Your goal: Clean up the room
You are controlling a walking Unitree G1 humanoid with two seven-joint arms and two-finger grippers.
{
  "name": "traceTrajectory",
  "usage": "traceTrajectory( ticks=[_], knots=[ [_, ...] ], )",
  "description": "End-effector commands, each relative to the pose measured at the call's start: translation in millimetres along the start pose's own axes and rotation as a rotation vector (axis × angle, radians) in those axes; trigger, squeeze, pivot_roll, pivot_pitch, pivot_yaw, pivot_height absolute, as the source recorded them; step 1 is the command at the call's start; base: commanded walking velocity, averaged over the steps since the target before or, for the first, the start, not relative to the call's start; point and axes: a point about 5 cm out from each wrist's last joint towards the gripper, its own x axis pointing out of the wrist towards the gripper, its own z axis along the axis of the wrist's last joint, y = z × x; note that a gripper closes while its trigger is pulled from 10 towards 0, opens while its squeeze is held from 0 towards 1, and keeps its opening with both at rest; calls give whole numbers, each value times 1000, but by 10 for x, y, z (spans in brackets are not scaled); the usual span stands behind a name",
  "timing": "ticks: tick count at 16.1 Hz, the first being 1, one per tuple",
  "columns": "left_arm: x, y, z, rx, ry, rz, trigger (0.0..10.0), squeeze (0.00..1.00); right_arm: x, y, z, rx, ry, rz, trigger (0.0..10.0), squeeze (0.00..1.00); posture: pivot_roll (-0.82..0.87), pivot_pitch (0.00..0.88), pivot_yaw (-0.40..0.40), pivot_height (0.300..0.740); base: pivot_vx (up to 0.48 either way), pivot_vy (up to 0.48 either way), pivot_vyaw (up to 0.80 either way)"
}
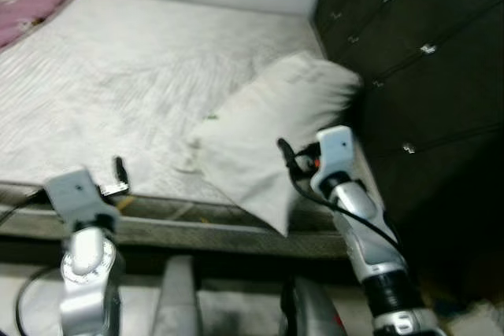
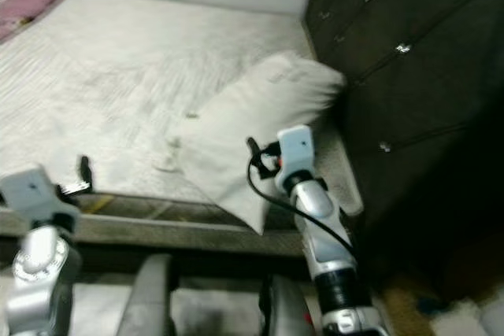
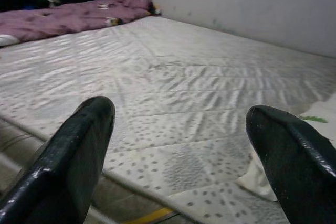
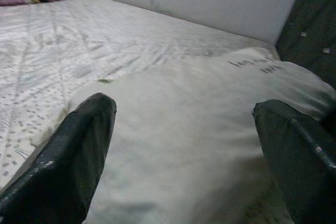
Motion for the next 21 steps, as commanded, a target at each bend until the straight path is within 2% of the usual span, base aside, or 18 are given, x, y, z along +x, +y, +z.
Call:
traceTrajectory(
  ticks=[1, 6, 12, 15, 17, 21],
  knots=[
    [15, -72, 43, -24, -13, -9, 10000, 0, 6, -60, 60, -22, -15, -5, 10000, 0, 55, 1, -98, 605, 0, 0, 0],
    [49, -69, 60, -19, -24, -3, 10000, 0, 4, -44, 62, -24, -17, 21, 10000, 0, 52, 0, -101, 555, 0, 0, 0],
    [3, -102, 51, -39, -19, -26, 10000, 0, -93, -52, -9, -30, 5, 27, 10000, 0, 48, 0, -87, 555, 0, 0, 0],
    [-57, -114, 53, -40, -24, -34, 10000, 0, -127, -17, -28, -59, 27, 70, 10000, 0, 54, 28, -101, 555, 375, 0, 0],
    [-57, -130, 41, -44, -16, -33, 10000, 0, -150, 17, -80, -63, 47, 104, 10000, 0, 53, 60, -93, 555, 444, 0, 603],
    [-40, -172, 74, -45, -16, -66, 10000, 0, -172, 12, -46, -39, 51, 79, 10000, 0, 42, 98, -95, 555, 469, 0, 194]
  ],
)
